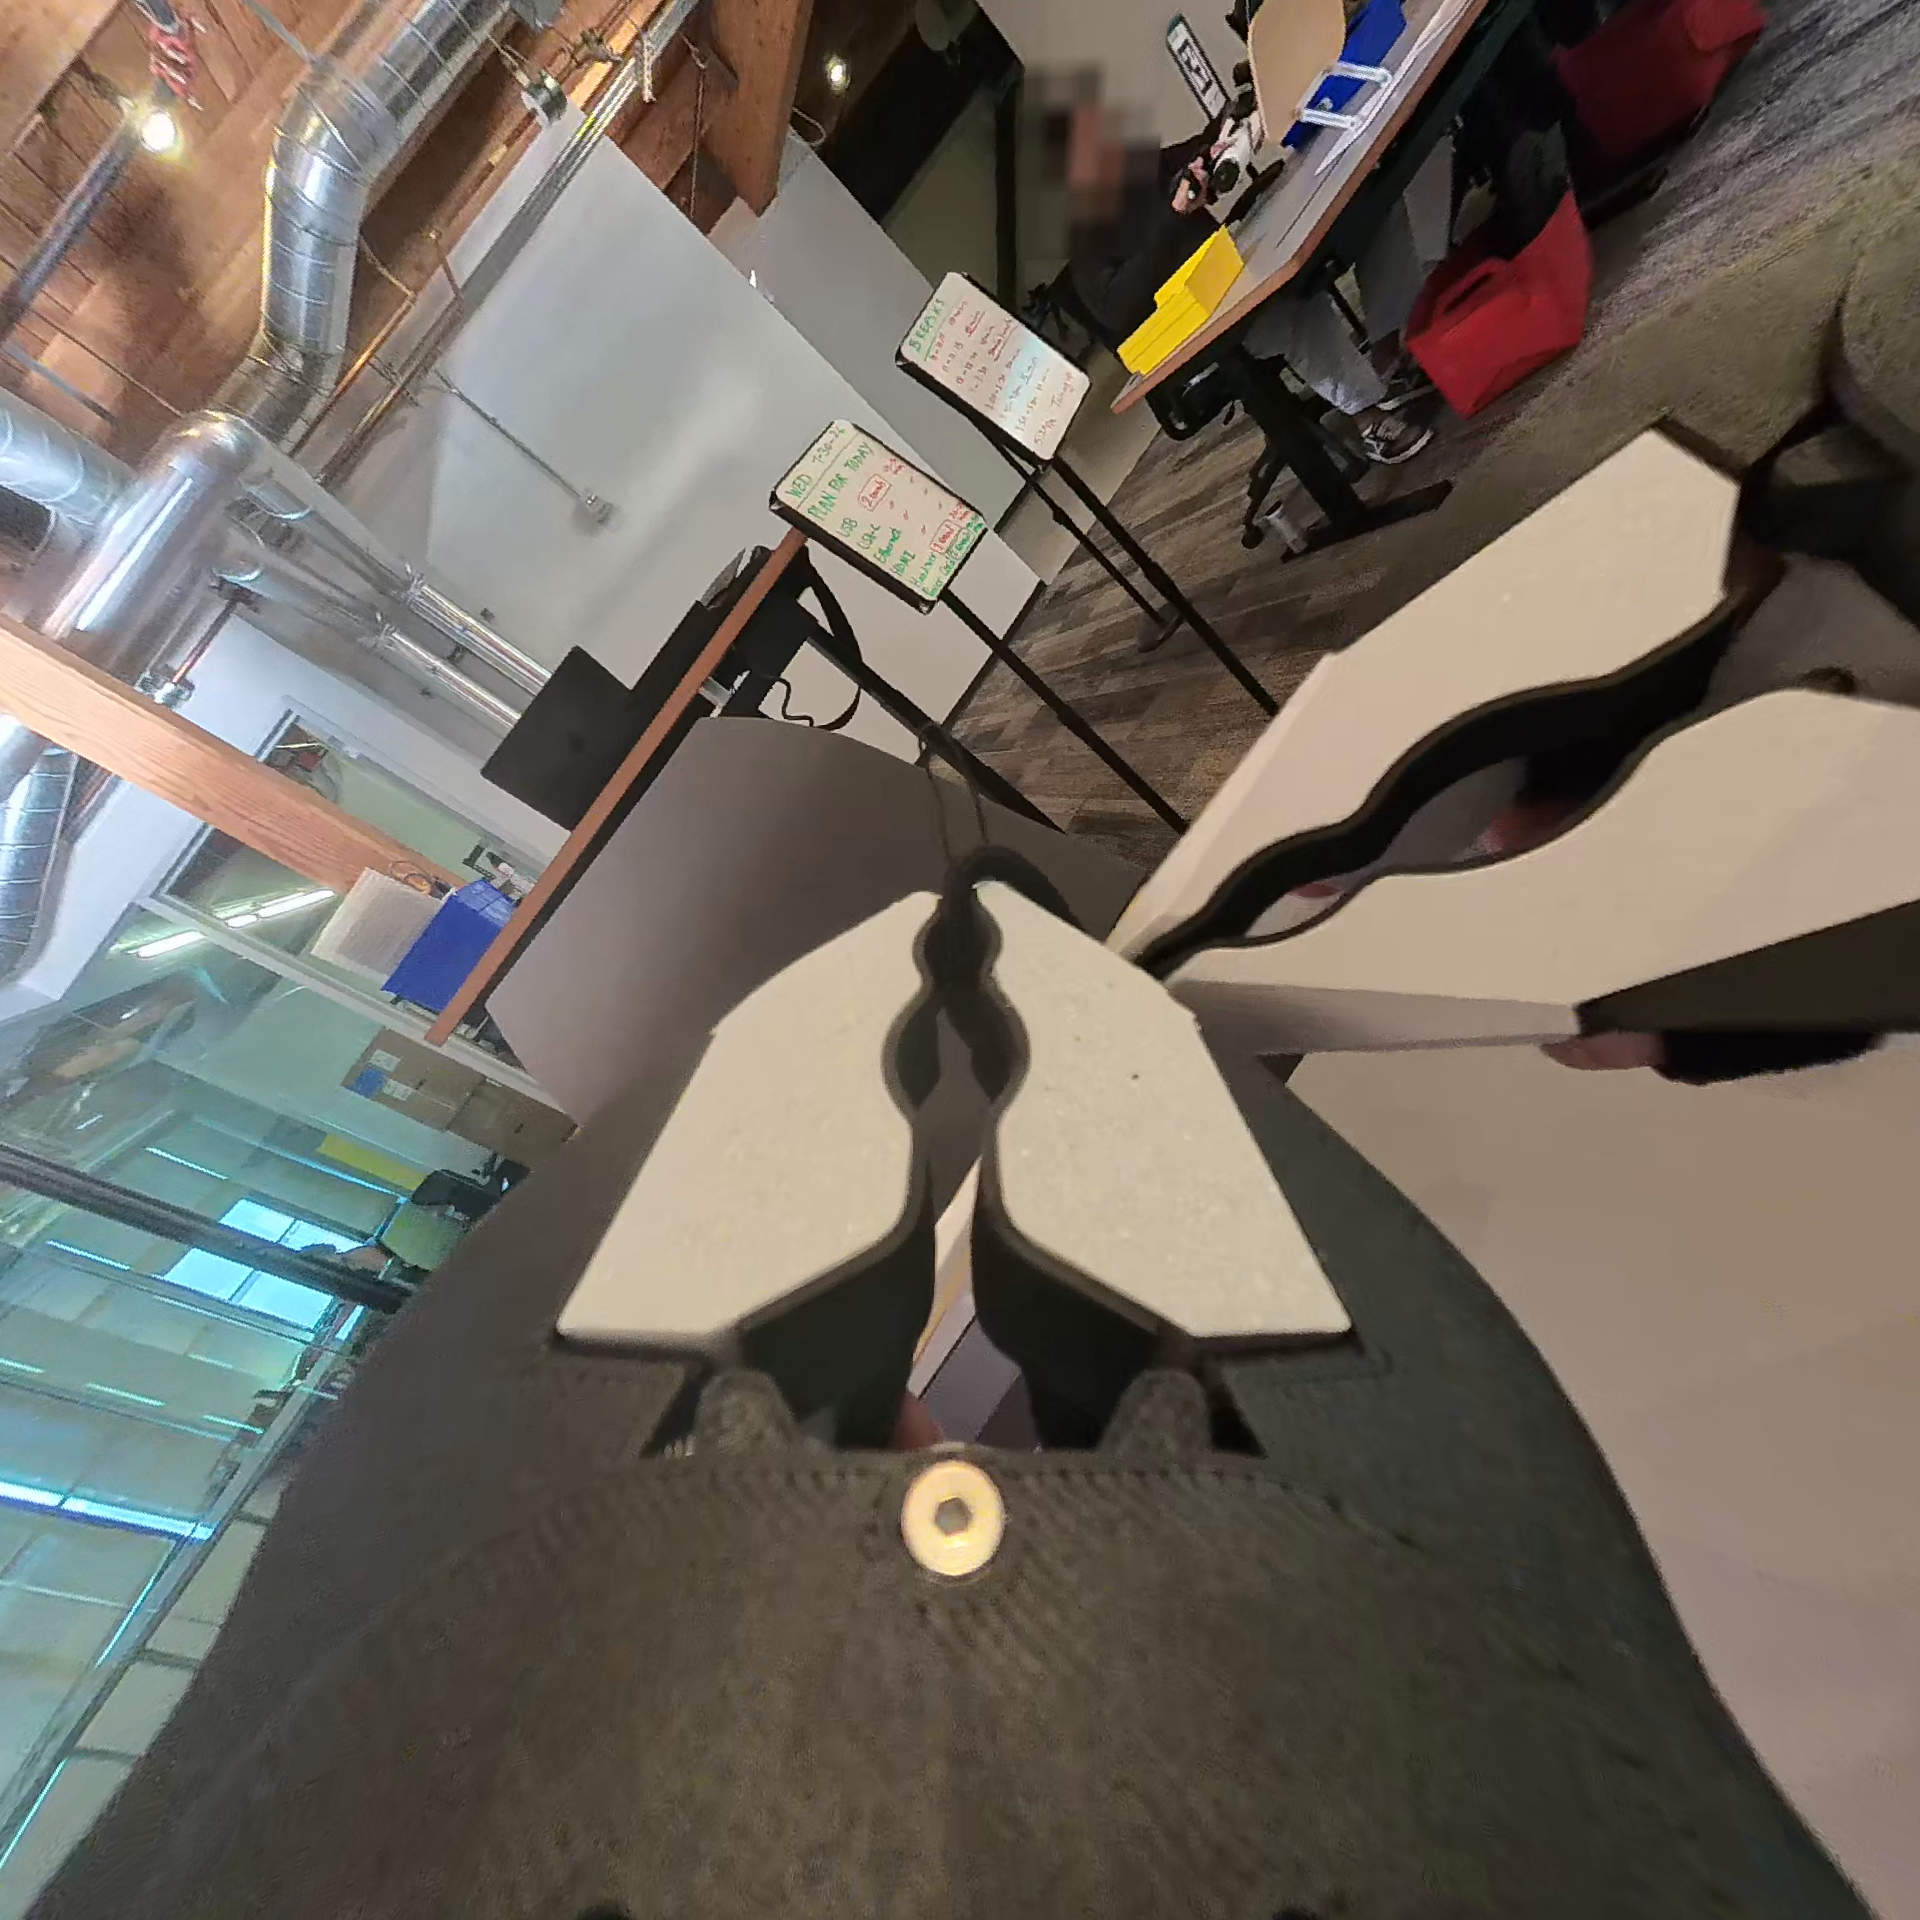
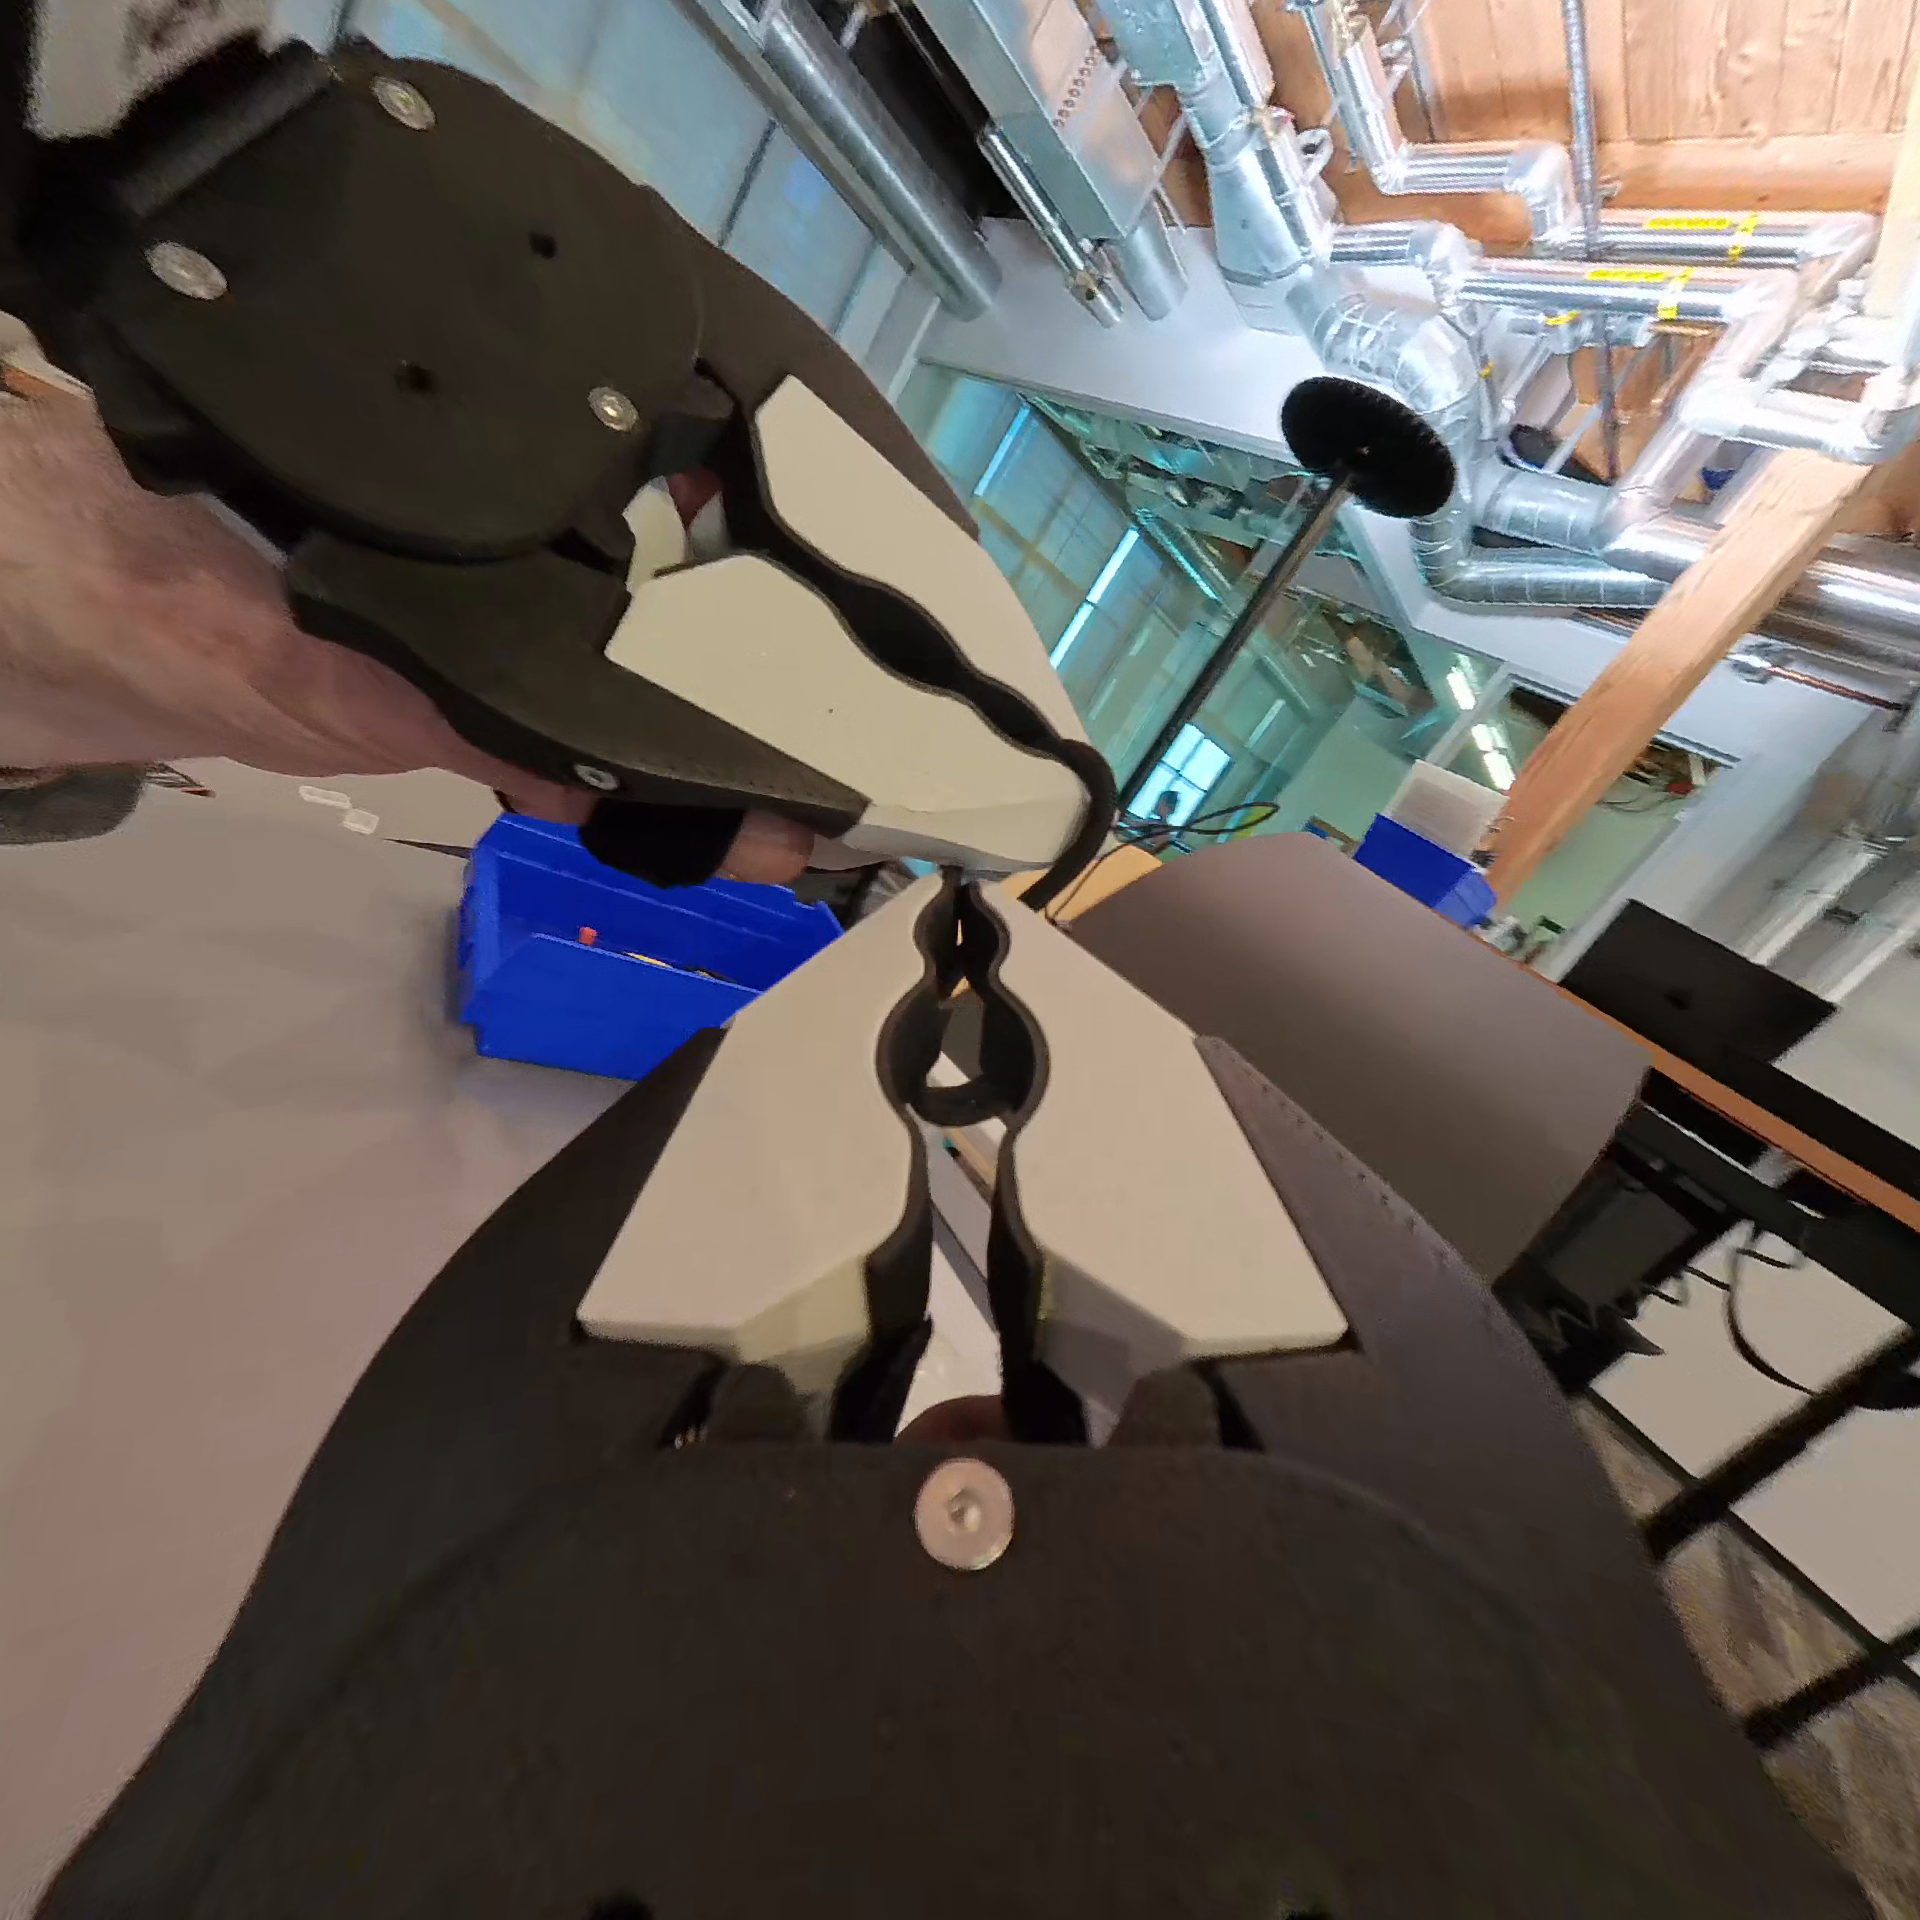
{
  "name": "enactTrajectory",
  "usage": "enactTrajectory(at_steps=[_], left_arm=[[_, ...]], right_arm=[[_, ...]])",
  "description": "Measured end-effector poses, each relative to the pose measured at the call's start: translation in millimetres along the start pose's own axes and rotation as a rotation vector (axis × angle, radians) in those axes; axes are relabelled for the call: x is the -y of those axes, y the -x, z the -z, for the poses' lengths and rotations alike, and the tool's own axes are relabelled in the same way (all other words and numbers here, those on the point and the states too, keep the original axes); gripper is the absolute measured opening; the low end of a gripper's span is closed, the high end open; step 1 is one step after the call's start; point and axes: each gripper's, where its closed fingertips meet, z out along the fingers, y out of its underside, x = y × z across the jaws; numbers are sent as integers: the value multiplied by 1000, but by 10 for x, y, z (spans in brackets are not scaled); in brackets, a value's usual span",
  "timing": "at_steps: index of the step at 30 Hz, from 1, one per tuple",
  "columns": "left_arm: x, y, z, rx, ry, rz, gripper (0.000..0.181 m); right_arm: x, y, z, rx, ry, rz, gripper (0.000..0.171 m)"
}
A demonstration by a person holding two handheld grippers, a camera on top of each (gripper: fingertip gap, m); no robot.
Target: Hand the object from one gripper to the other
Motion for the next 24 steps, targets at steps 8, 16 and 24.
enactTrajectory(at_steps=[8, 16, 24], left_arm=[[18, -85, 12, -18, -11, 16, 0], [55, -124, 28, -66, -34, 61, 0], [81, -172, 77, -198, -47, 110, 0]], right_arm=[[-91, -252, -16, -216, 27, 84, 0], [-54, -269, 0, -245, -29, 74, 2], [-22, -261, 13, -241, -42, 184, 7]])
